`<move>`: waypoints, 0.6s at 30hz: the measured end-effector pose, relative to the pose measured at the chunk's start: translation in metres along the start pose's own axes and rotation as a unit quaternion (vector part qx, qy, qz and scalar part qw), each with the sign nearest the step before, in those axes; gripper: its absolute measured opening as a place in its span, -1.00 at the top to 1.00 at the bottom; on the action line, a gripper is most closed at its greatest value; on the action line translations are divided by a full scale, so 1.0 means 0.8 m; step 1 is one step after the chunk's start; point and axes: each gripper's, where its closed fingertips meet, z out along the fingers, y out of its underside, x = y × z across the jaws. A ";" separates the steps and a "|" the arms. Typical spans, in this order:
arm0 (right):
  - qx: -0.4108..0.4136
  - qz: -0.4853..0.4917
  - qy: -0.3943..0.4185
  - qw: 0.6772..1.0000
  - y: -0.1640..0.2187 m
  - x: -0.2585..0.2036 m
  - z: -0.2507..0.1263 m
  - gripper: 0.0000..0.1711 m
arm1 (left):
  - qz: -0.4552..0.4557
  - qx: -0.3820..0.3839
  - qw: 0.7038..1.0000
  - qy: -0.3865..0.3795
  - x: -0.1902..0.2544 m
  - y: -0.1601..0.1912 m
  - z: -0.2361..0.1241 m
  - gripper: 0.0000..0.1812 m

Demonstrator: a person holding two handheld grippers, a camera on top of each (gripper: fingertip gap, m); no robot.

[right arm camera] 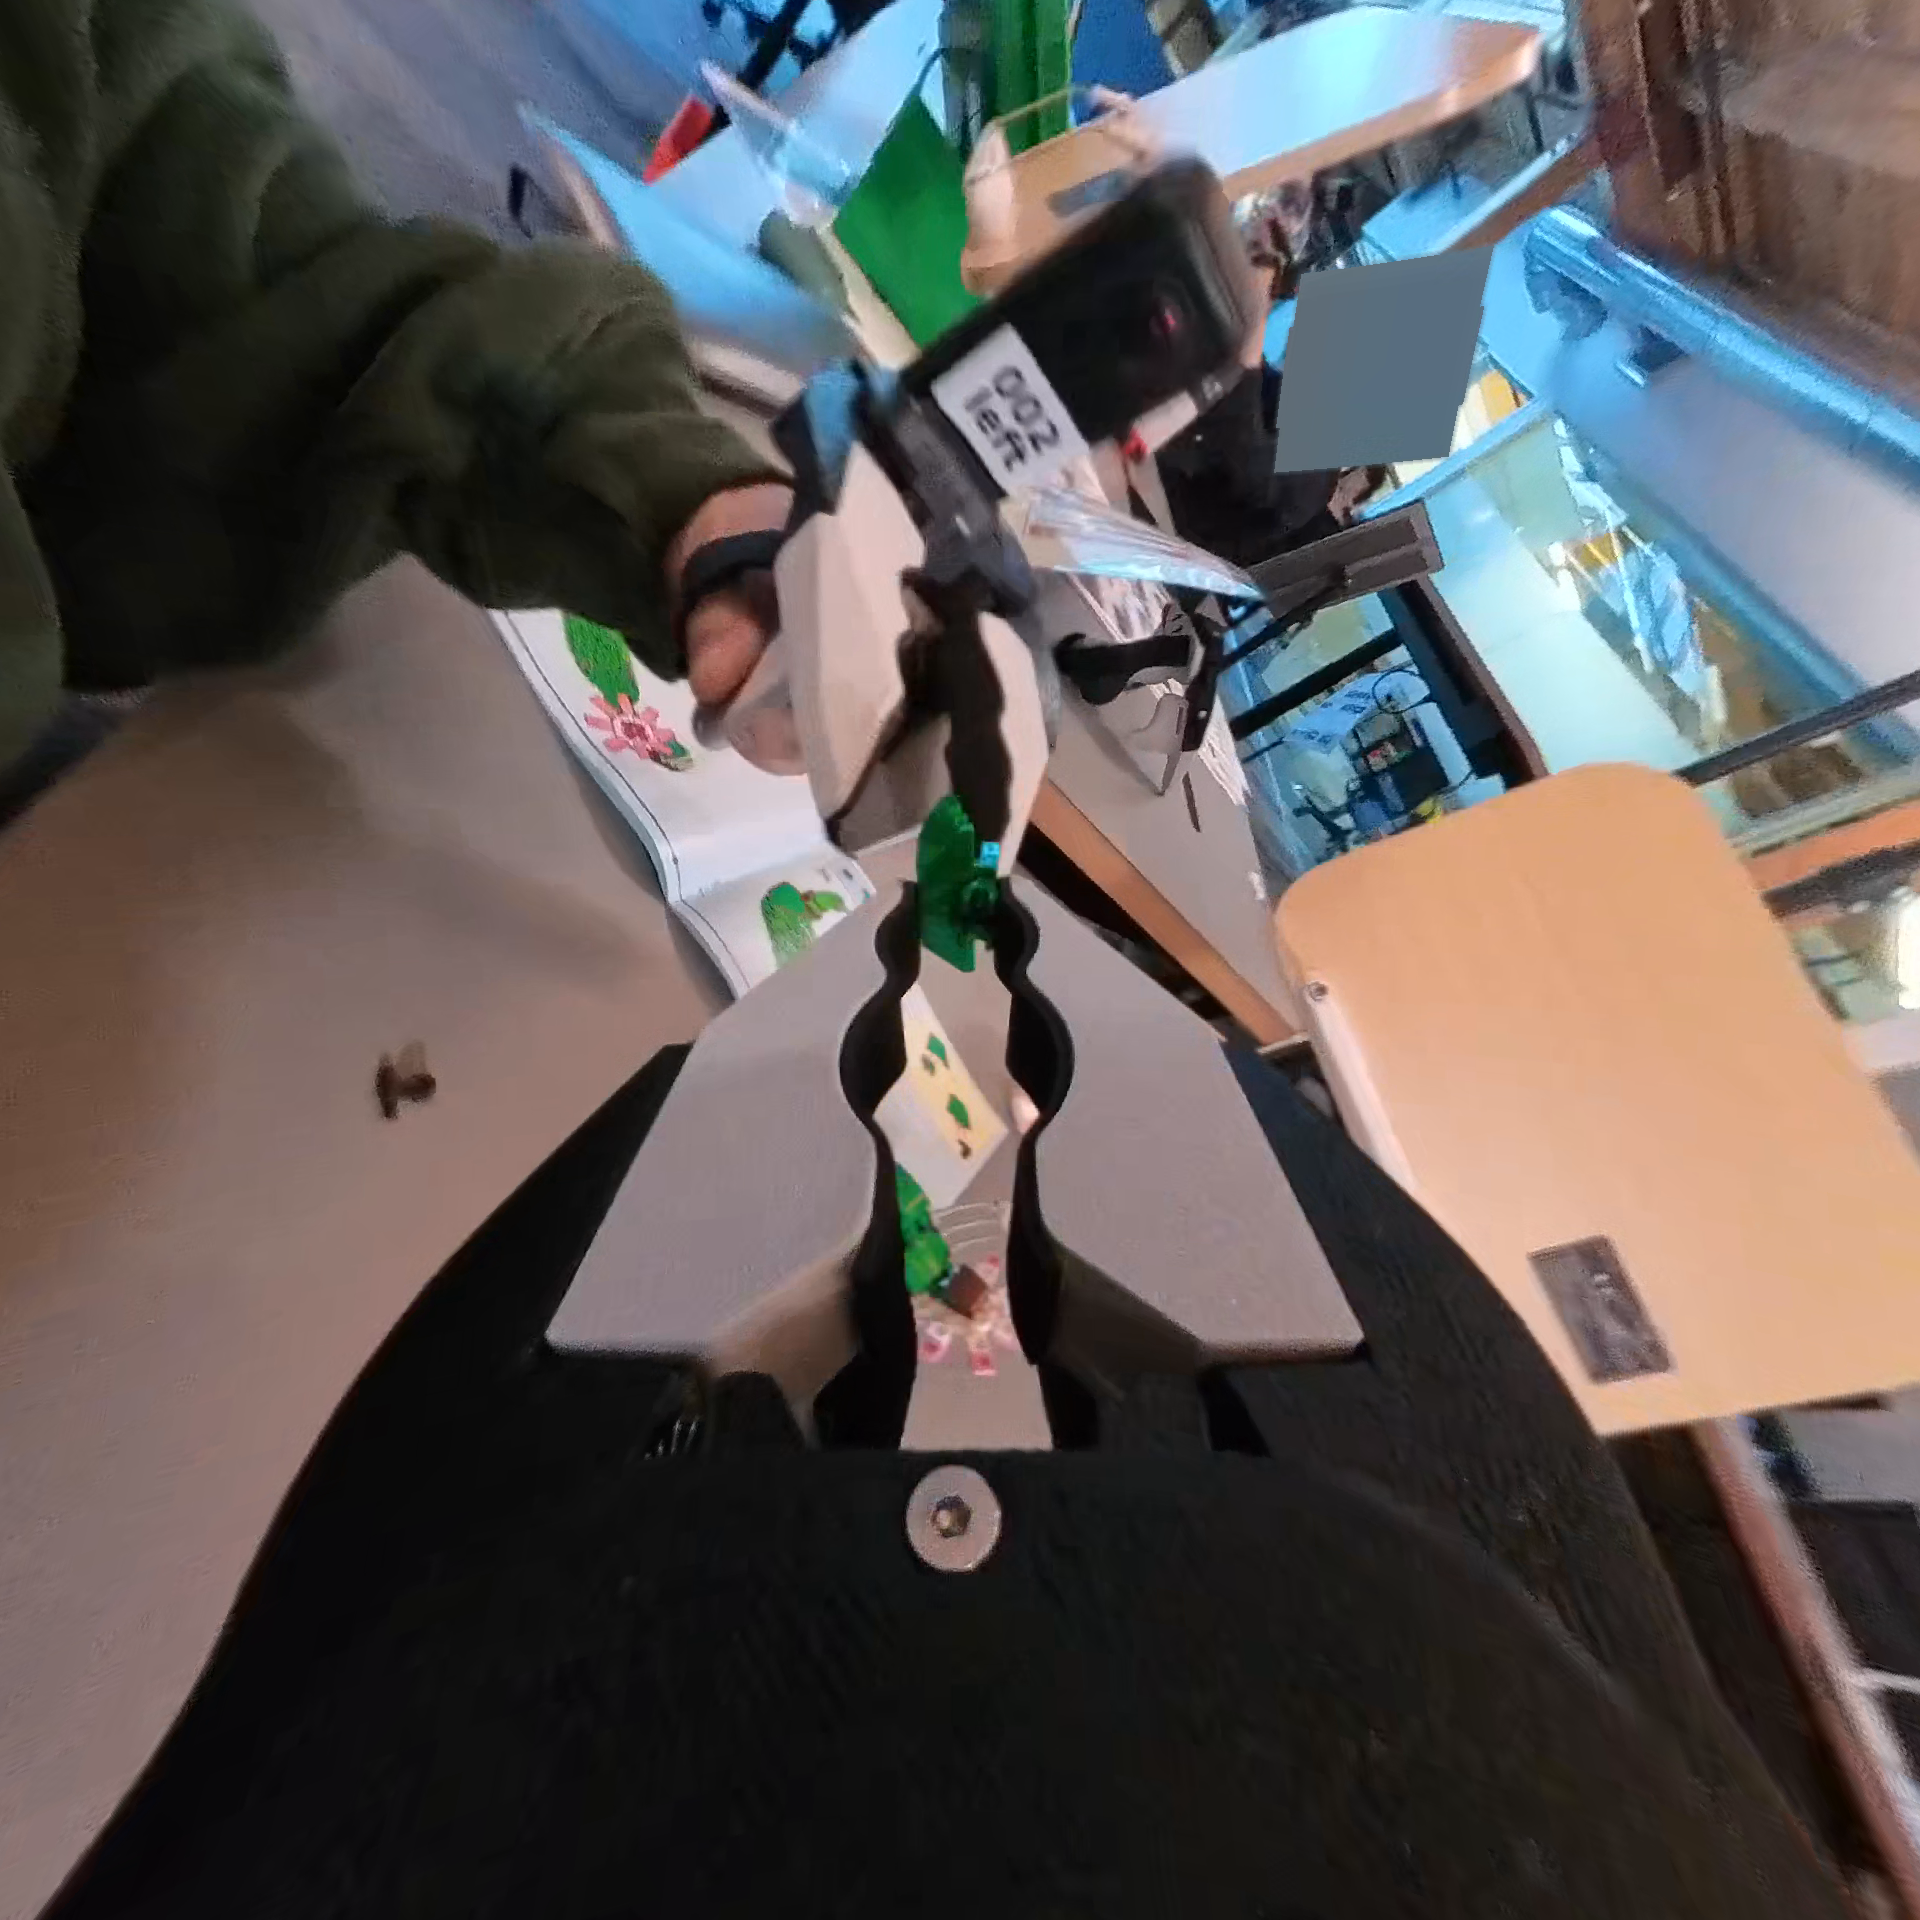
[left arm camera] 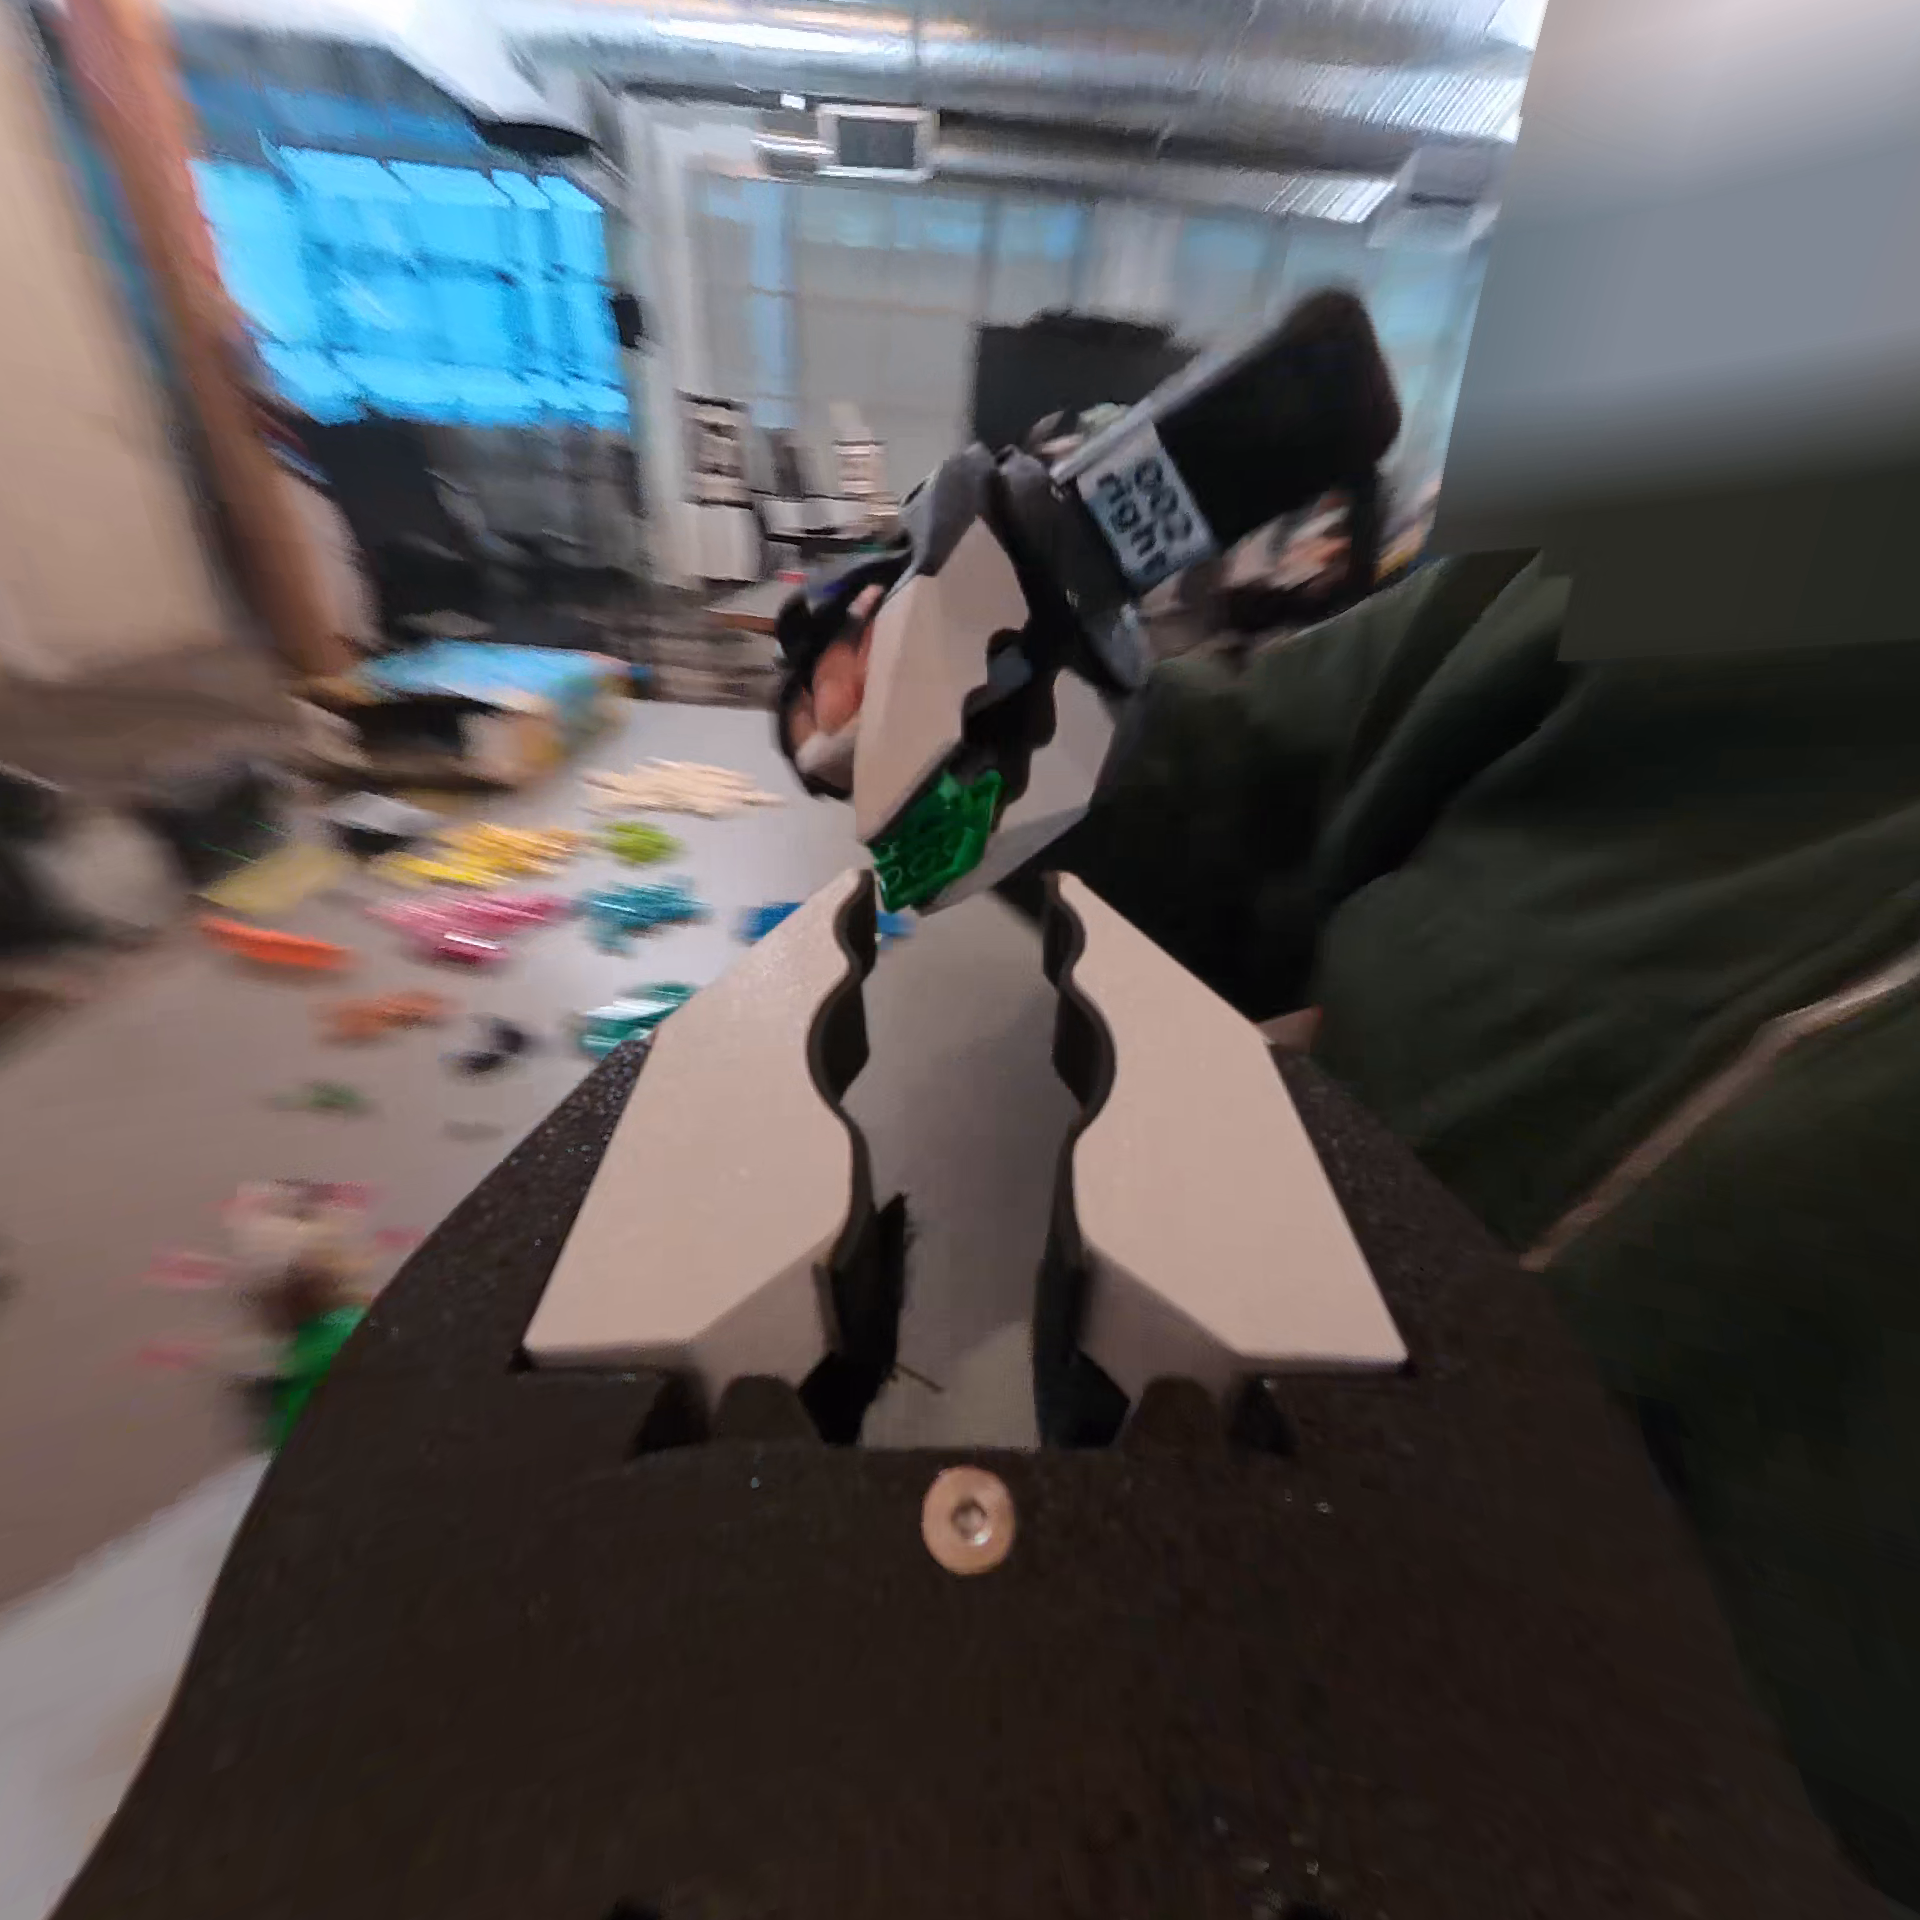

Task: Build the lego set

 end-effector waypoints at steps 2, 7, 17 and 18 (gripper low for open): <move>0.018 0.031 -0.007 0.999 -0.003 0.001 -0.003 0.86 | 0.079 -0.002 0.996 -0.034 0.000 -0.006 -0.002 0.66; 0.032 0.041 -0.018 0.998 -0.008 -0.004 -0.006 0.86 | 0.197 -0.026 0.978 -0.056 0.010 -0.008 0.002 0.81; 0.012 -0.073 -0.028 0.997 -0.017 -0.025 -0.009 0.85 | 0.279 -0.101 0.954 -0.043 0.022 0.002 0.002 0.95; 0.010 -0.084 -0.027 0.996 -0.019 -0.025 -0.010 0.85 | 0.281 -0.104 0.953 -0.039 0.024 0.001 0.002 0.95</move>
